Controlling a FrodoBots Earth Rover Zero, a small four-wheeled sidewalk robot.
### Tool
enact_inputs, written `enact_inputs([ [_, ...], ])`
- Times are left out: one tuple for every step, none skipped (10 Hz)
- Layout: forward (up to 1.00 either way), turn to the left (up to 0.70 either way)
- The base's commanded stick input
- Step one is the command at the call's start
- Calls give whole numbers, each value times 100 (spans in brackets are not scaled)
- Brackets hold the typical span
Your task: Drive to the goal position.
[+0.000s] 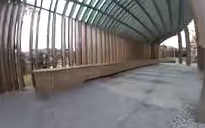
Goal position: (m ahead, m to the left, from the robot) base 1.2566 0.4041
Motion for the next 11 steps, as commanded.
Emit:
enact_inputs([
  [70, 0],
  [70, 0],
  [70, 0],
  [70, -30],
  [70, -35],
  [70, -35],
  [70, -35],
  [70, -35],
  [70, -35],
  [70, -35],
  [70, -35],
])
